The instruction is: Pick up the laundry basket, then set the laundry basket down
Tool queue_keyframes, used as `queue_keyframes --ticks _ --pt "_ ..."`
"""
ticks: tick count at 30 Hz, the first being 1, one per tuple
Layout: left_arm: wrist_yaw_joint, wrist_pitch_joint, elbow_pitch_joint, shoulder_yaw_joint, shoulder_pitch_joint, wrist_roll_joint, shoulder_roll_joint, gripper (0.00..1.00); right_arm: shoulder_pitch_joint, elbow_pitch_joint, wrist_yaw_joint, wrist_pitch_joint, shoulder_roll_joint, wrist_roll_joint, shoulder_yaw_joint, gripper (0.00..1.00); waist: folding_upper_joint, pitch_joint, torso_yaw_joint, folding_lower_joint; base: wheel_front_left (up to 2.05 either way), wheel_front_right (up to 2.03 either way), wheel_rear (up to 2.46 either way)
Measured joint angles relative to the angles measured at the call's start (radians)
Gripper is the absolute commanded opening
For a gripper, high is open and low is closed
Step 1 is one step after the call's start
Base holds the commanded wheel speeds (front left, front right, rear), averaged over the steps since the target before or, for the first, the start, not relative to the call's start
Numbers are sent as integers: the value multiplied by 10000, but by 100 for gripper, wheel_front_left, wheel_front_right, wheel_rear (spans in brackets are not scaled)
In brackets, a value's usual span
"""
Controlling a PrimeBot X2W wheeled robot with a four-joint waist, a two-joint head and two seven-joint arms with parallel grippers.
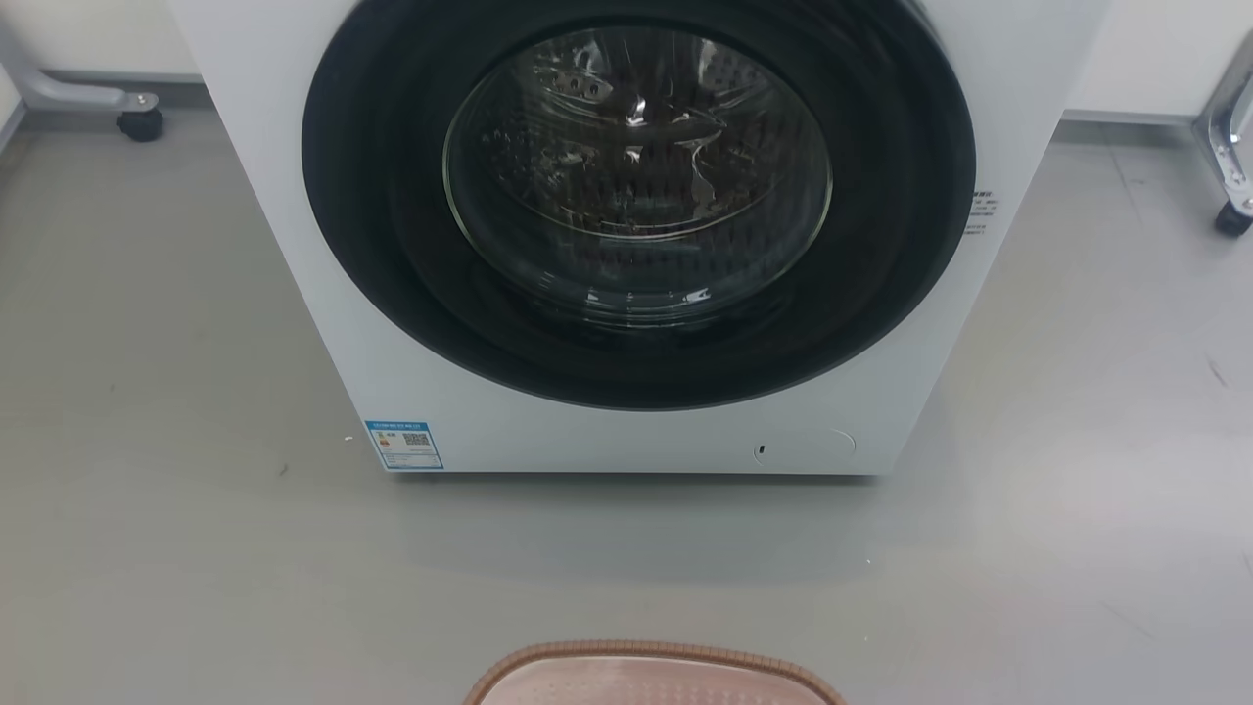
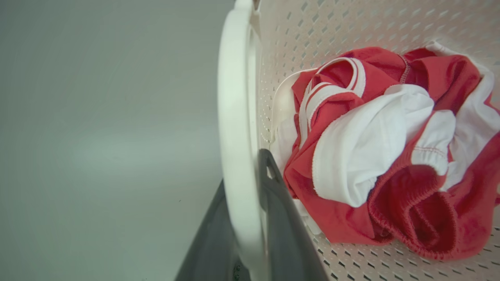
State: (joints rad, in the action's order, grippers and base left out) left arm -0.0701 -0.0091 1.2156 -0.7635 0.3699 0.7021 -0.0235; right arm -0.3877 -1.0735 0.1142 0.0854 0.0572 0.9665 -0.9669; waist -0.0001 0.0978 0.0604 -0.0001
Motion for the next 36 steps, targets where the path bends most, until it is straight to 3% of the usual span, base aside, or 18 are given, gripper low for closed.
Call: queue_keyframes --ticks 36 --pt "301 247 293 -84 -71 288 -19 0 -86 -213 -132 174 -38 642 -585 0 1 -237 20 1 0 0 0"
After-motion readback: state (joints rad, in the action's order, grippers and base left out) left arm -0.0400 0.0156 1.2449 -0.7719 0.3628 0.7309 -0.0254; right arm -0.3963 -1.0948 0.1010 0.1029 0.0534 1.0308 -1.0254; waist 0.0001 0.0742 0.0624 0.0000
